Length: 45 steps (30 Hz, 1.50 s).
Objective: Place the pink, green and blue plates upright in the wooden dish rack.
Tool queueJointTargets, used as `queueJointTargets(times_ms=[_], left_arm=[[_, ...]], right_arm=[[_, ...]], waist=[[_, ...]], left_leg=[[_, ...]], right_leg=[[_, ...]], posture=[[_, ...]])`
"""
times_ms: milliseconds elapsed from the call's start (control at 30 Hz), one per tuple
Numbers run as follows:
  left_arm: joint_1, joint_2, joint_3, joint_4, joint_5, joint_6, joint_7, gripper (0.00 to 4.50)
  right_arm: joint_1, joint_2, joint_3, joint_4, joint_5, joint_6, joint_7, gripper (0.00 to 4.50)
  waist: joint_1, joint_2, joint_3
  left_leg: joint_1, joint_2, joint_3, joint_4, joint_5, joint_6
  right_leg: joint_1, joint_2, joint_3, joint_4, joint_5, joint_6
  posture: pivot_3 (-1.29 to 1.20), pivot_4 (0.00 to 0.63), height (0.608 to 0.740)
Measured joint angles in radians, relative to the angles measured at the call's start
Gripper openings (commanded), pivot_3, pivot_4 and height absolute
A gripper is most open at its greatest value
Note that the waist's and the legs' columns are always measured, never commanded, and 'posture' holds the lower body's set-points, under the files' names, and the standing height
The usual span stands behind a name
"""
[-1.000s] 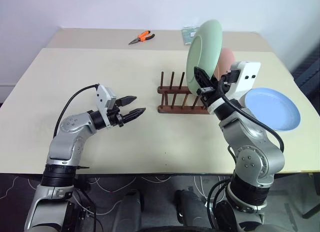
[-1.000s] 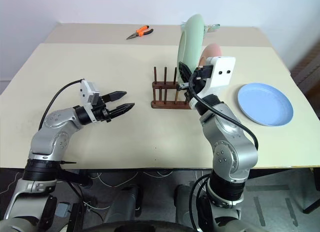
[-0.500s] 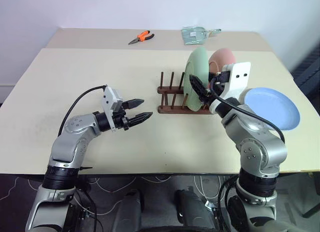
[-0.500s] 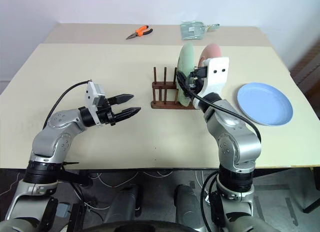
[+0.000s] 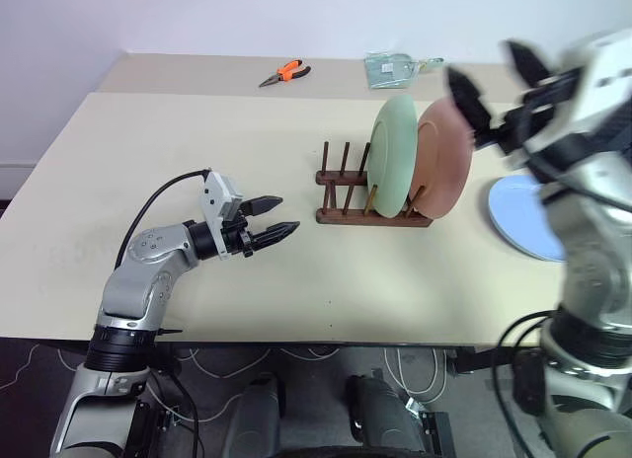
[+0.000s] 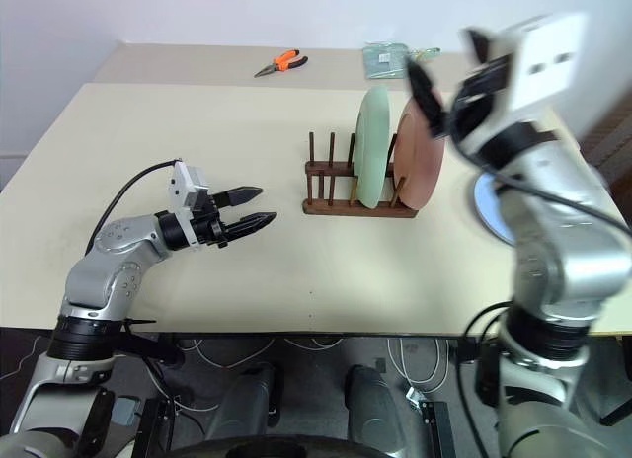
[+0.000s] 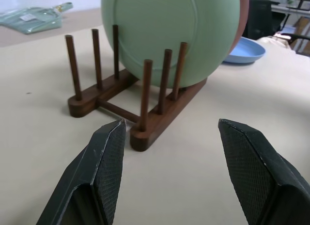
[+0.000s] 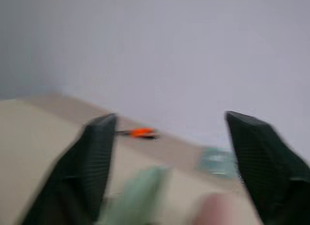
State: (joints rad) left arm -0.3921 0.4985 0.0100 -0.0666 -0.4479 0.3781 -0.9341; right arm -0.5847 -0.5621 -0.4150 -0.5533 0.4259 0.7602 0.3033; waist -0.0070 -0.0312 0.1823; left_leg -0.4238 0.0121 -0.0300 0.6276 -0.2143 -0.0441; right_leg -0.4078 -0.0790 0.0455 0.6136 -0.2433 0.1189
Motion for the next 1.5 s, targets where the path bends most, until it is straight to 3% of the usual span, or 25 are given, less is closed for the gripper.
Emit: queueJointTargets(times_ms=[167, 300, 433, 533, 633, 867, 1067, 1233, 1367, 1500], left_arm=[[-0.014, -0.001, -0.009, 0.024, 0.008, -0.014, -0.013, 3.12], [-0.033, -0.01, -0.035, 0.057, 0.024, -0.035, -0.037, 3.12], [-0.054, -0.011, -0.036, 0.109, 0.031, -0.066, -0.062, 3.12], [-0.056, -0.012, -0.038, 0.139, 0.045, -0.086, -0.072, 3.12], [-0.058, -0.016, -0.039, 0.144, 0.046, -0.09, -0.08, 3.12], [-0.045, -0.012, -0.036, 0.114, 0.046, -0.085, -0.073, 3.12], [-0.024, 0.002, -0.032, 0.073, 0.048, -0.079, -0.044, 3.12], [-0.022, 0.013, -0.019, 0.093, 0.082, -0.114, 0.004, 3.12], [-0.049, 0.012, 0.009, 0.175, 0.122, -0.18, 0.061, 3.12], [-0.088, 0.011, 0.023, 0.267, 0.165, -0.257, 0.103, 3.12]], right_arm=[[0.348, -0.169, -0.127, 0.083, -0.074, -0.035, 0.097, 4.45], [0.575, -0.209, -0.09, 0.128, -0.148, -0.099, 0.172, 4.45], [0.648, -0.224, 0.027, 0.236, -0.248, -0.181, 0.194, 4.45], [0.616, -0.245, 0.113, 0.352, -0.32, -0.229, 0.19, 4.45], [0.553, -0.245, 0.181, 0.489, -0.379, -0.294, 0.177, 3.63], [0.461, -0.243, 0.242, 0.679, -0.449, -0.418, 0.145, 0.06], [0.454, -0.241, 0.236, 0.642, -0.469, -0.444, 0.107, 0.06], [0.357, -0.23, 0.12, 0.42, -0.407, -0.422, 0.063, 0.06], [0.097, -0.167, -0.004, 0.153, -0.148, -0.319, 0.048, 0.06], [-0.072, -0.054, -0.039, -0.014, 0.274, -0.138, -0.007, 0.06]], waist=[[-0.002, 0.0, 0.0], [-0.012, 0.006, -0.002], [-0.015, 0.007, -0.002], [-0.01, 0.007, -0.002], [-0.008, 0.007, -0.002], [-0.007, 0.007, -0.002], [-0.007, 0.007, -0.002], [-0.014, 0.011, 0.0], [-0.008, 0.011, 0.0], [-0.002, 0.008, -0.001]], left_leg=[[0.0, 0.0, 0.001, 0.0, -0.001, 0.003], [0.003, 0.001, 0.003, 0.001, -0.001, 0.003], [0.004, 0.001, 0.004, 0.002, -0.001, 0.003], [0.004, 0.001, 0.004, 0.002, -0.001, 0.003], [0.003, 0.001, 0.004, 0.002, -0.001, 0.003], [0.003, 0.001, 0.004, 0.002, -0.001, 0.003], [0.003, 0.001, 0.004, 0.003, -0.001, 0.003], [0.003, 0.001, 0.004, 0.002, -0.001, 0.003], [0.003, 0.002, 0.001, 0.002, -0.001, 0.003], [0.002, 0.002, 0.0, 0.002, -0.002, 0.003]], right_leg=[[0.0, 0.0, 0.0, 0.0, 0.0, 0.0], [0.001, 0.001, 0.002, 0.001, 0.0, 0.0], [0.001, 0.002, 0.004, 0.001, 0.0, 0.0], [0.001, 0.002, 0.004, 0.001, 0.0, 0.0], [0.001, 0.002, 0.004, 0.0, 0.0, 0.0], [0.001, 0.001, 0.004, 0.0, 0.0, 0.001], [0.001, 0.002, 0.004, 0.001, 0.0, 0.001], [0.0, 0.002, 0.005, 0.002, 0.0, 0.001], [0.001, 0.004, 0.003, 0.003, 0.002, 0.004], [0.003, 0.003, 0.001, 0.002, 0.001, 0.003]], posture=[[0.0, 0.15, 0.732], [0.0, 0.15, 0.732], [0.0, 0.15, 0.732], [0.0, 0.15, 0.732], [0.0, 0.15, 0.732], [0.0, 0.15, 0.732], [0.0, 0.15, 0.732], [0.0, 0.15, 0.732], [0.0, 0.15, 0.732], [0.0, 0.15, 0.732]])
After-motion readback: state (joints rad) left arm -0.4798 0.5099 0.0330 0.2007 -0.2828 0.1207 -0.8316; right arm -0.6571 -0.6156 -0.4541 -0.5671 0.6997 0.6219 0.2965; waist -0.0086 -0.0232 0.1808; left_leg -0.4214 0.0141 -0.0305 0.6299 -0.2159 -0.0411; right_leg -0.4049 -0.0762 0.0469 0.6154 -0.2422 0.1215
